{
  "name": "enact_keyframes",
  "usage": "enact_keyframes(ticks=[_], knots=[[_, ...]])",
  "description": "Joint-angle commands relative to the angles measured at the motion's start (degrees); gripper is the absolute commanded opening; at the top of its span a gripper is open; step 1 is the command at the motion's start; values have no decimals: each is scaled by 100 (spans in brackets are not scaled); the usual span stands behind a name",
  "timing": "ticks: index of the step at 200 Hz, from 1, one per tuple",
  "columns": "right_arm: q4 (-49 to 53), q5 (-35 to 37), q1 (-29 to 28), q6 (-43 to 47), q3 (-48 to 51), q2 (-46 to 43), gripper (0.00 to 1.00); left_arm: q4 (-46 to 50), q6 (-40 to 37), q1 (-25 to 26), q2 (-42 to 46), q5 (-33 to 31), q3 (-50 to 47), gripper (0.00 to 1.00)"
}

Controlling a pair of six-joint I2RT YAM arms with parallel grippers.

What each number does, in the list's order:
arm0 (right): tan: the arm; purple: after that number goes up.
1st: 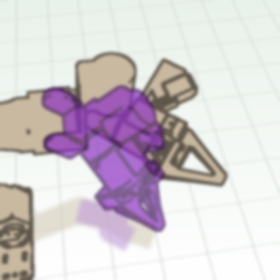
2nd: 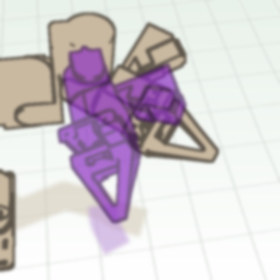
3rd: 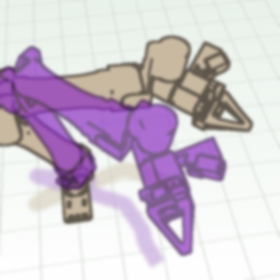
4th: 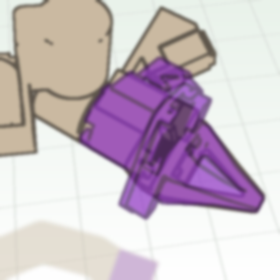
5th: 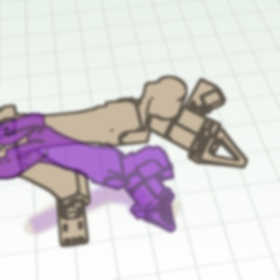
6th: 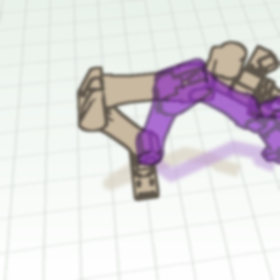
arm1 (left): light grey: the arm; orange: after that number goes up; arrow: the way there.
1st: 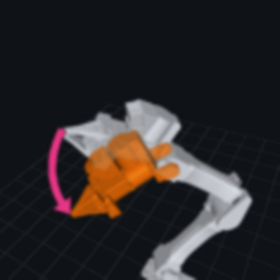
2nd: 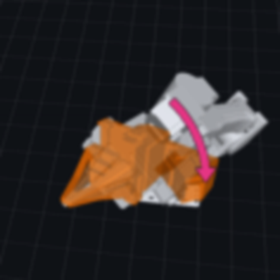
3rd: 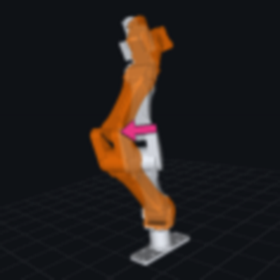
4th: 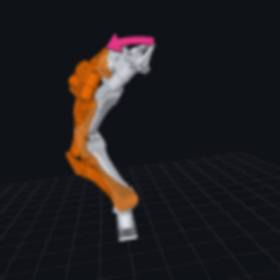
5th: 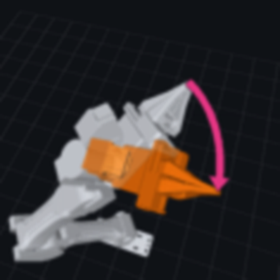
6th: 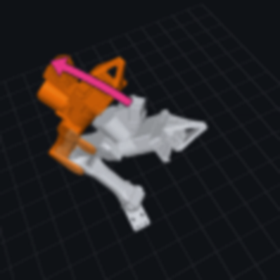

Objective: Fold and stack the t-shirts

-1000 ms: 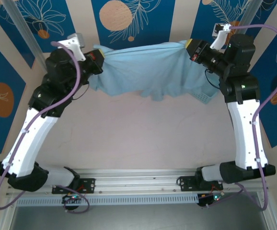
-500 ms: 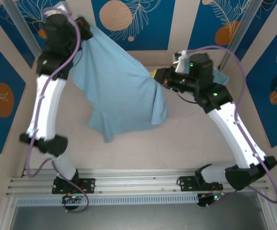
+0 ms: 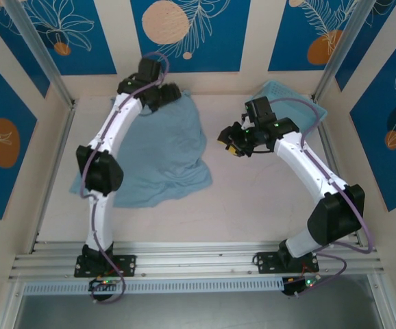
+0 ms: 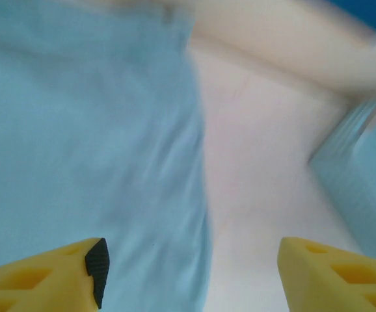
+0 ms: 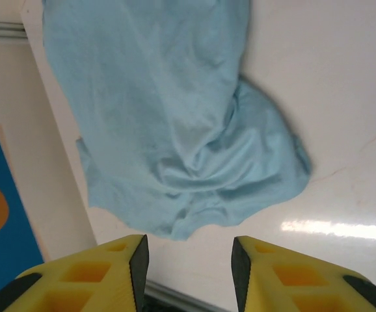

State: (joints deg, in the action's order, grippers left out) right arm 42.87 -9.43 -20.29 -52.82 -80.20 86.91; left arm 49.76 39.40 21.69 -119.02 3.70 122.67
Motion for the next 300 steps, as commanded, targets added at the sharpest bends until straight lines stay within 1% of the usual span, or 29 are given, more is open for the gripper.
enact_keyframes(ticks=[1,8,17,26,35,47,58,80,90,108,114,119,123,129,130,133,136,140,141,153,173,188,206,217,233,254,266,277,300], knots=[[-80,91,62,721,10,372,38,-33,718,309,1738,-152,-2268,60],[-139,78,52,827,-48,568,37,-305,1147,394,2092,23,-3114,58],[-214,53,43,914,-105,804,35,-655,1680,561,2391,244,-3934,58],[-280,85,58,941,-146,983,34,-1054,2090,790,2501,473,-4474,60],[-379,72,98,924,-156,1104,34,-1305,2368,1029,2441,567,-4690,64],[-489,21,162,925,-183,1209,34,-1561,2409,1346,2126,586,-4586,67],[-478,2,220,941,-275,1305,33,-1569,2277,1607,1660,588,-4181,70],[-353,-30,360,966,-449,1390,33,-610,1831,1952,428,462,-3110,73],[-354,-69,432,956,-461,1377,33,-648,1829,2038,72,472,-3063,73],[-358,-133,565,940,-453,1317,33,-632,1705,2167,-355,239,-2931,73],[-359,-150,598,940,-452,1303,33,-456,1622,2175,-477,144,-2813,68],[-361,-160,629,940,-432,1289,33,-336,1557,2177,-566,58,-2745,60],[-370,-172,646,932,-423,1280,33,-230,1515,2173,-592,-21,-2734,50],[-390,-193,662,932,-409,1271,33,-52,1473,2169,-562,-212,-2784,30],[-392,-192,664,932,-404,1269,33,-27,1465,2166,-548,-251,-2797,28],[-411,-201,674,931,-389,1267,33,41,1449,2161,-491,-356,-2867,17],[-424,-206,675,931,-386,1262,33,89,1436,2161,-425,-466,-2970,9],[-440,-200,669,939,-370,1259,32,130,1430,2150,-275,-599,-3140,1],[-443,-204,673,944,-363,1258,32,135,1430,2148,-238,-630,-3191,0],[-549,-220,644,938,-291,1281,32,157,1418,2064,293,-869,-3906,0],[-800,-227,526,888,-147,1385,31,214,1349,1718,1390,-1161,-5192,0],[-977,-189,322,836,-147,1575,31,227,1279,1299,2326,-1387,-6025,0],[-1264,-123,-5,683,-288,1970,31,188,1050,745,3258,-1497,-6633,0],[-1432,-74,-219,556,-484,2280,33,286,914,455,3638,-1592,-6791,0],[-1422,169,-576,409,-992,2864,39,455,753,90,3992,-1652,-6891,0],[-1265,675,-930,275,-1721,3576,48,568,648,-110,4329,-1663,-6898,0],[-1269,925,-1027,205,-2040,3895,49,737,648,-163,4471,-1749,-6809,0],[-1349,961,-1047,120,-2283,4163,49,883,646,-205,4639,-1822,-6750,0],[-1032,1022,-1047,-24,-3081,4810,46,1073,598,-291,5029,-1886,-6679,0]])
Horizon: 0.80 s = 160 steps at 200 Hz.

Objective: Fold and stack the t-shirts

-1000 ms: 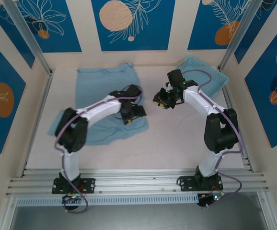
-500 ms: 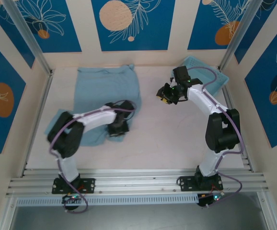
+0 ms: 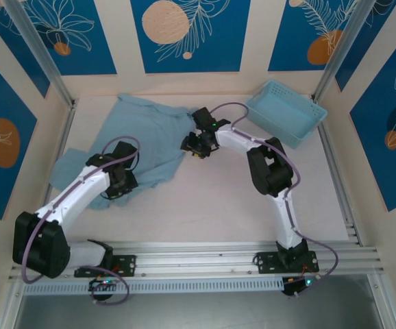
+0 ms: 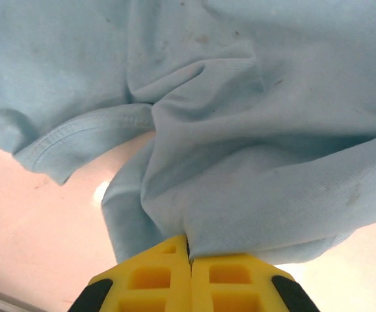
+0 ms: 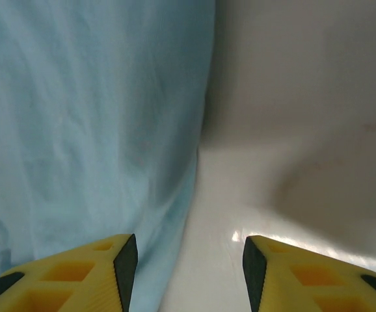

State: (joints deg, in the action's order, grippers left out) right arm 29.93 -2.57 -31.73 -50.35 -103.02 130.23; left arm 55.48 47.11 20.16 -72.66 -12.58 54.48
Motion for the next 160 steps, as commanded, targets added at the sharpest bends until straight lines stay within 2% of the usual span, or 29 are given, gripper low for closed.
enact_keyframes(ticks=[1,22,45,64,92,129,160], knots=[[278,340,96,-281,-830,504,45,504,-179,-141,415,-260,146,0],[471,311,71,-359,-1402,986,32,474,-298,-208,728,-172,164,0],[598,508,100,-470,-1526,1005,0,432,-436,-282,910,-67,284,0],[495,811,198,-560,-922,411,0,268,-689,-301,943,83,439,0],[382,1272,417,-712,614,-1095,0,-106,-1014,-295,866,317,581,0],[836,1760,762,-915,2561,-3219,0,-1029,-1351,-294,452,1362,687,0],[1914,2060,965,-1149,3561,-4835,0,-1735,-1488,-261,-415,2468,1155,0]])
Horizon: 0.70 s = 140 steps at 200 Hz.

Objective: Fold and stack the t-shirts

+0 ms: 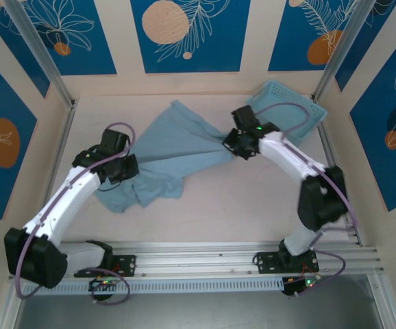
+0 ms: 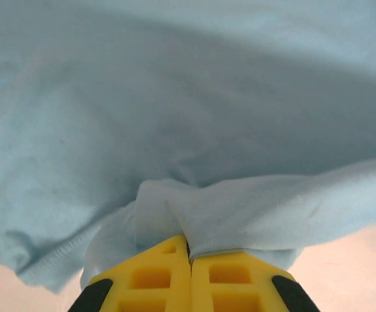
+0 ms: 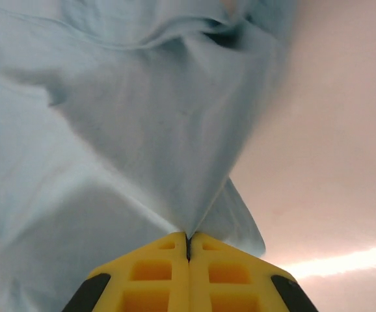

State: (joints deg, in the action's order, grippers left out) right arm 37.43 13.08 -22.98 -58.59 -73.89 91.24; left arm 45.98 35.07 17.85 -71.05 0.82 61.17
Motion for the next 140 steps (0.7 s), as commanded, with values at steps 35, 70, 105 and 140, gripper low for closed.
enact_keyframes(ticks=[35,70,105,140], knots=[[1621,497,121,-210,919,-1503,0,-252,-601,1,-1694,1153,1437,0],[1159,368,735,334,826,-810,0,69,-789,8,-2911,1125,2097,0],[936,396,1075,872,182,447,0,-240,-1015,-14,-4004,888,3199,0],[1260,-31,1160,953,-622,1427,0,234,-1040,-3,-4799,375,4226,22]])
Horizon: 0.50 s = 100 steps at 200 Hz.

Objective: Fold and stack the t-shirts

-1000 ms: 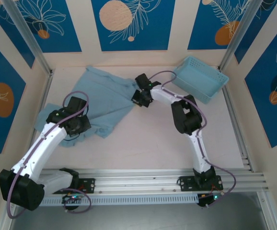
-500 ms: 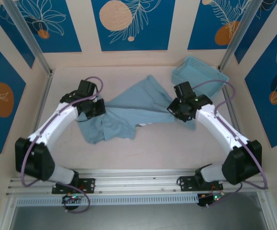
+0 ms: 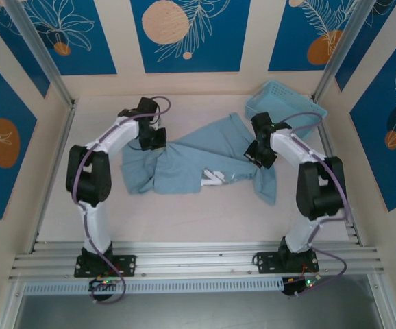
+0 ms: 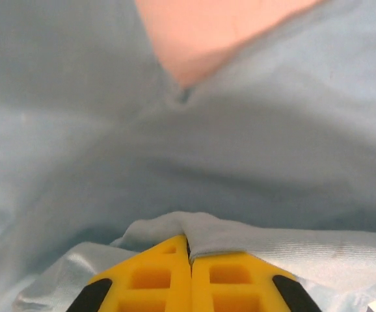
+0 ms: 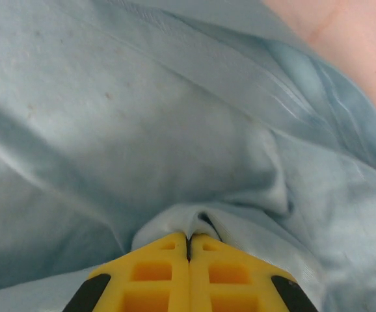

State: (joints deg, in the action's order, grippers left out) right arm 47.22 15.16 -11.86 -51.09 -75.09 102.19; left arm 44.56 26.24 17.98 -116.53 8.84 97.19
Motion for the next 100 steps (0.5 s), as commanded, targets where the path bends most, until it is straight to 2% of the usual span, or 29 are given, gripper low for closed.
enact_keyframes(ticks=[1,8,17,23,28,41,69,100], knots=[[281,-238,47,203,-502,332,0,391,-156,-15,-245,-431,621,23],[321,-255,35,176,-538,301,9,429,-101,19,-125,-558,498,31],[323,-277,27,146,-490,136,28,377,-14,71,221,-739,113,44],[335,-283,26,128,-447,26,35,323,44,91,507,-796,-248,50],[346,-278,28,113,-379,-122,43,289,125,108,808,-818,-585,52],[454,-298,26,69,-242,-435,53,135,421,146,1558,-558,-1530,53],[691,-330,-53,-10,211,-1093,51,-499,1348,318,2670,258,-3352,52],[604,-526,-113,-58,843,-1727,48,-1319,1739,378,2529,603,-3874,51]])
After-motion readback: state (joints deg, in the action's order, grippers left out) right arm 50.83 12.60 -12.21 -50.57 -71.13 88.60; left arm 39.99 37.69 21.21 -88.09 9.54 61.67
